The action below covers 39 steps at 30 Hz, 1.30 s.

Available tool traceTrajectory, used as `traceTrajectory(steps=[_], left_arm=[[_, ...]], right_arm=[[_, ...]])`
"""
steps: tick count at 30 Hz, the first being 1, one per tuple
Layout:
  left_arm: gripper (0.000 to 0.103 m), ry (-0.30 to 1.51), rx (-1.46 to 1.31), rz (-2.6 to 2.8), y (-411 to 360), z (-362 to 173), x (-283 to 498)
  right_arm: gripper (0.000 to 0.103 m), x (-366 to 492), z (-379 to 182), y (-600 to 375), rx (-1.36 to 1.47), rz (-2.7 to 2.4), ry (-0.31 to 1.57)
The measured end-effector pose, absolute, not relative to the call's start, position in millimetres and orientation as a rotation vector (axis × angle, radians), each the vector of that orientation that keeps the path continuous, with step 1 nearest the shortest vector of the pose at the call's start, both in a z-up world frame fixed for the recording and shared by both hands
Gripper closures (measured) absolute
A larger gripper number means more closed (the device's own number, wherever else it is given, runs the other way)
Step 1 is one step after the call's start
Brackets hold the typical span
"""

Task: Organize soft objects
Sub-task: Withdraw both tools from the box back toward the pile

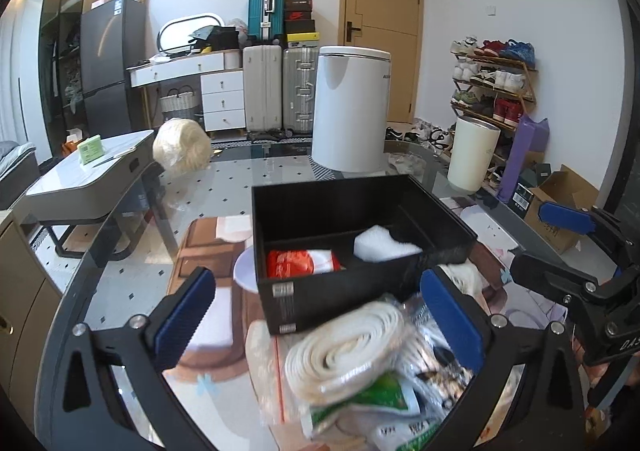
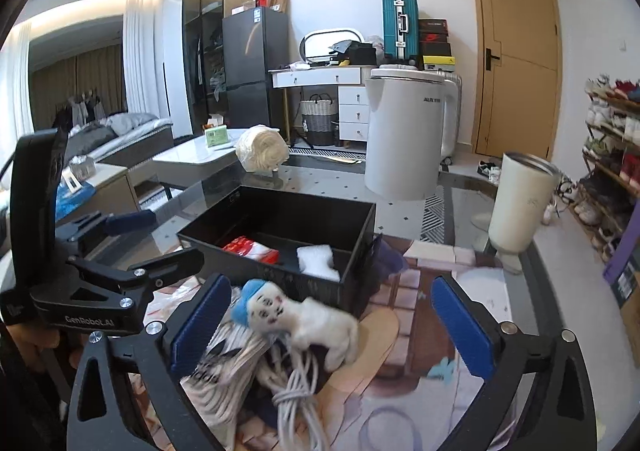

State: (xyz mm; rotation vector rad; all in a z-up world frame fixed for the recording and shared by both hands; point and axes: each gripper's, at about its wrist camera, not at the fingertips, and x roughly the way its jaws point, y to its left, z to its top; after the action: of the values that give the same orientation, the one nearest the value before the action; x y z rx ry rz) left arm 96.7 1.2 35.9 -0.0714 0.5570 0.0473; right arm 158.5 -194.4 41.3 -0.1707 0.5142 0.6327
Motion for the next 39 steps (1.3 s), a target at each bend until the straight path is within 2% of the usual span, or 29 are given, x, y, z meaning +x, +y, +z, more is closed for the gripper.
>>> traceTrajectory(steps=[13, 39], left_arm=[[0.000, 0.534, -0.090, 0.110, 7.8, 22.7, 53.5], [0.000, 0.577, -0.088, 0.060, 9.7, 2.0, 39.0]], right_arm=[[0.001, 122.0, 22.2, -206.7, -0.161, 0.613, 0.542], [0.001, 116.9, -4.9, -229.2, -0.217, 0.555, 0.663]])
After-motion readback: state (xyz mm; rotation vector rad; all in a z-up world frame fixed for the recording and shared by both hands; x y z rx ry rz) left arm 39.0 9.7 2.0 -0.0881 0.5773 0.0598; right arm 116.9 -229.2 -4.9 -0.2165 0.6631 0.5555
